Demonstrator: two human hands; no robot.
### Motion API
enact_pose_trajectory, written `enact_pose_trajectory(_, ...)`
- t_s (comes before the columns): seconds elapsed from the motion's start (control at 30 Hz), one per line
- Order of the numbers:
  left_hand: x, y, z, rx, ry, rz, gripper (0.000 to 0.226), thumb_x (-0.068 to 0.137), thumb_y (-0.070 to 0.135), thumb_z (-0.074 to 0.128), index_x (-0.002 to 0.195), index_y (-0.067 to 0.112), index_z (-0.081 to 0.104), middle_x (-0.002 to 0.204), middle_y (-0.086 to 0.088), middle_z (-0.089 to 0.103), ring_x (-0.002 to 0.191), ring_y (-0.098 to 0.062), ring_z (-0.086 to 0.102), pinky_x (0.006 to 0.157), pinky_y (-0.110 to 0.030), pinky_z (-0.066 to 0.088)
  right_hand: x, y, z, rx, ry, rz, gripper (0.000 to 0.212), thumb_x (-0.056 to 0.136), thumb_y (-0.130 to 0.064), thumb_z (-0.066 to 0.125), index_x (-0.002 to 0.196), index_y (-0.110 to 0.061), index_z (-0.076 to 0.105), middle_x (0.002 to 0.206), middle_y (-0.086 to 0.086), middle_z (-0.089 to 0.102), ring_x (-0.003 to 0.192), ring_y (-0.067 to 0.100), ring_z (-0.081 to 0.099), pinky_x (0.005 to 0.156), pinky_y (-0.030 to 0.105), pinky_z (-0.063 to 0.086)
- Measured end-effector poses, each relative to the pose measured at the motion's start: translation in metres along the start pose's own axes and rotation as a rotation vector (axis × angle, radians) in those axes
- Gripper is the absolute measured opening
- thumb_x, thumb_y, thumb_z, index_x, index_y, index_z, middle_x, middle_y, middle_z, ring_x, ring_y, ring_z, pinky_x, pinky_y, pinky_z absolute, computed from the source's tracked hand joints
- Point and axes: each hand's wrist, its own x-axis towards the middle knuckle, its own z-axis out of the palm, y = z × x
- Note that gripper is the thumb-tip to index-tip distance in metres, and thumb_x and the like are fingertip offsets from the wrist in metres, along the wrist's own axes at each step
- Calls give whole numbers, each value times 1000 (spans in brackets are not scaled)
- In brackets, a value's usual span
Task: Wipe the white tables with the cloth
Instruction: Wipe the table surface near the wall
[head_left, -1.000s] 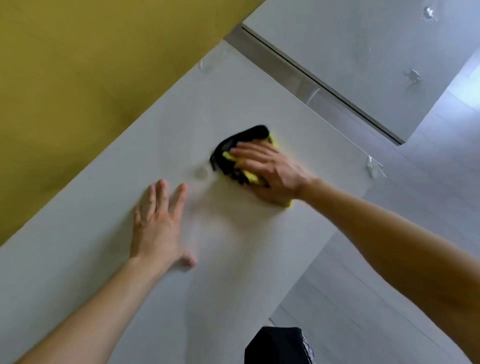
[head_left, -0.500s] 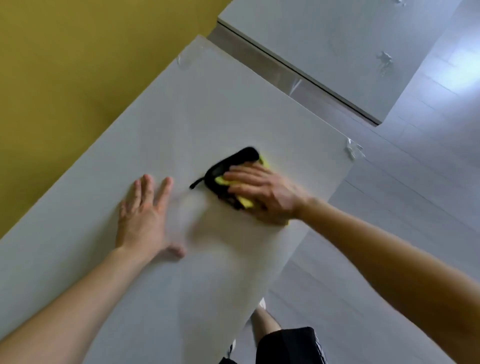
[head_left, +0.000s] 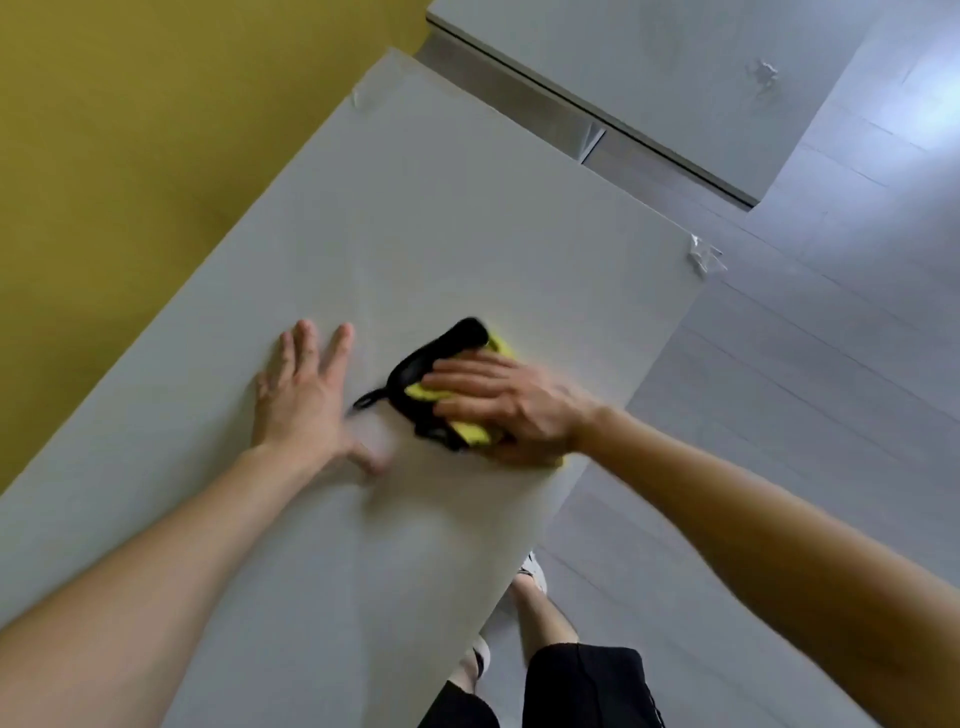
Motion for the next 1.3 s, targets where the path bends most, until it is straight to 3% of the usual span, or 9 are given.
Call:
enact_pose_trajectory(0.23,3,-3,3,-7,13,10,188,28,79,98,171,35,-18,180,-13,-18,168,-33,-11,132,-61,22,9,99,-43,-179,444,946,77,93,-55,65,159,-17,52,171,10,42,162,34,32,134,56,17)
enact_pose_trajectory(0.3,3,-2,4,-10,10,7,188,28,79,98,171,35,-17,180,-13,-17,168,-34,-10,132,-62,22,21,20,1,-115,490,909,79,89,-45,73,159,-15,52,173,13,37,164,36,28,133,62,17)
enact_pose_trajectory(0.4,2,-3,0,19,-4,11,184,35,80,97,170,34,-19,180,-15,-17,168,-37,-8,130,-64,24,-7,-126,55,17,176,451,67,98,-47,67,157,-19,55,177,8,32,168,30,18,131,60,22)
enact_pose_trajectory(0.5,-4,0,-4,18,-40,18,182,39,82,95,169,33,-21,179,-16,-19,167,-39,-11,130,-66,21,-59,-124,49,47,29,205,63,104,-45,65,159,-18,54,177,7,32,167,29,19,130,58,27)
enact_pose_trajectory(0.8,-21,80,-5,-39,21,289,176,43,78,97,167,43,-23,179,-7,-24,167,-34,-18,134,-61,6,-53,116,-69,-133,321,1144,86,94,-67,36,169,-25,34,180,4,23,169,24,11,136,54,6)
enact_pose_trajectory(0.9,-5,97,-17,27,-4,255,179,43,76,98,167,39,-27,176,-10,-31,165,-38,-21,131,-71,9,-38,27,-19,-145,410,1095,79,94,-54,52,167,-23,40,180,6,24,169,26,13,134,59,13)
enact_pose_trajectory(1.07,12,106,-24,134,-16,233,168,55,72,96,168,39,-24,176,-10,-30,165,-44,-19,123,-80,21,-71,-101,40,-70,176,665,72,104,-50,59,168,-24,41,181,4,18,169,27,7,135,58,16)
enact_pose_trajectory(1.17,12,104,-22,144,-26,225,179,42,80,95,165,41,-30,176,-9,-32,165,-43,-20,125,-78,19,-81,-29,13,-130,217,674,74,99,-47,66,165,-22,45,180,5,24,169,26,13,135,55,16)
enact_pose_trajectory(1.3,16,103,-19,137,-14,228,185,35,80,95,164,42,-31,176,-9,-33,165,-41,-20,125,-77,20,-59,109,-58,-177,359,1156,74,102,-60,48,166,-24,40,180,5,24,169,25,12,137,50,3)
